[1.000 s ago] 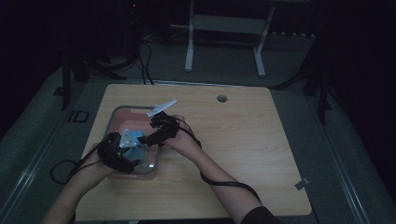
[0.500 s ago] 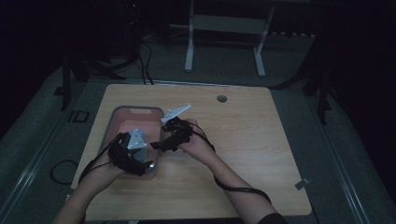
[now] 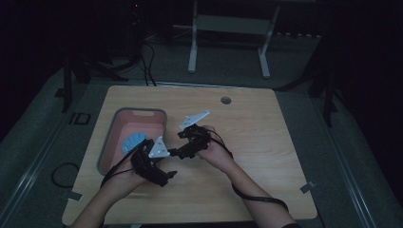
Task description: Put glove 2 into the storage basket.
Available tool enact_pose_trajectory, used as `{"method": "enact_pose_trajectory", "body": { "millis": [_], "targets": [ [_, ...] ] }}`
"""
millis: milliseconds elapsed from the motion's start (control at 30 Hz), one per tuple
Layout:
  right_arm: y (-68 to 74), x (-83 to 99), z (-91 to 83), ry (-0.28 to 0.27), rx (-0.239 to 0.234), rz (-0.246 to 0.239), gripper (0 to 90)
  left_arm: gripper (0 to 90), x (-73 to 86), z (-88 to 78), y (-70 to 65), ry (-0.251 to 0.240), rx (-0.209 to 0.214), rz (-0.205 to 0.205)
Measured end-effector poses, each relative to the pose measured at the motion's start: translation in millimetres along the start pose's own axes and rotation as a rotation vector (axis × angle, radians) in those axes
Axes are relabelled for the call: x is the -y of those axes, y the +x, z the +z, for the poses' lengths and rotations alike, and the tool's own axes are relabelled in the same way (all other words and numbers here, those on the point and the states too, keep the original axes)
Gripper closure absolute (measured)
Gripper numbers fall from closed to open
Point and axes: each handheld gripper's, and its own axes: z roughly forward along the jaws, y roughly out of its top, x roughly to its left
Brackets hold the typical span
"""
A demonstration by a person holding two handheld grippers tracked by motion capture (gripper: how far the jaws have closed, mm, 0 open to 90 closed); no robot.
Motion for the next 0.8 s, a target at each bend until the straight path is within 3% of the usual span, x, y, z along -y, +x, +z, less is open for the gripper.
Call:
{"method": "enact_pose_trajectory", "body": {
  "millis": [200,333,667,800],
  "targets": [
    [-5.5,15.0,-9.2,0.010,0.007,0.008,16.6,7.4,-6.4,6.8,-8.7,-0.018,0.033,0.017],
    [-11.7,30.6,-15.0,0.017,0.016,0.020,16.6,7.4,-11.2,20.8,-23.5,-0.014,0.075,0.064],
    [-24.1,63.3,-22.5,0.001,0.020,0.036,16.6,7.4,-11.6,41.9,-40.5,0.009,0.138,0.099],
    [-25.0,72.6,-23.5,0.005,0.021,0.032,16.6,7.4,-10.8,47.6,-45.2,0.010,0.145,0.107]
  ]
}}
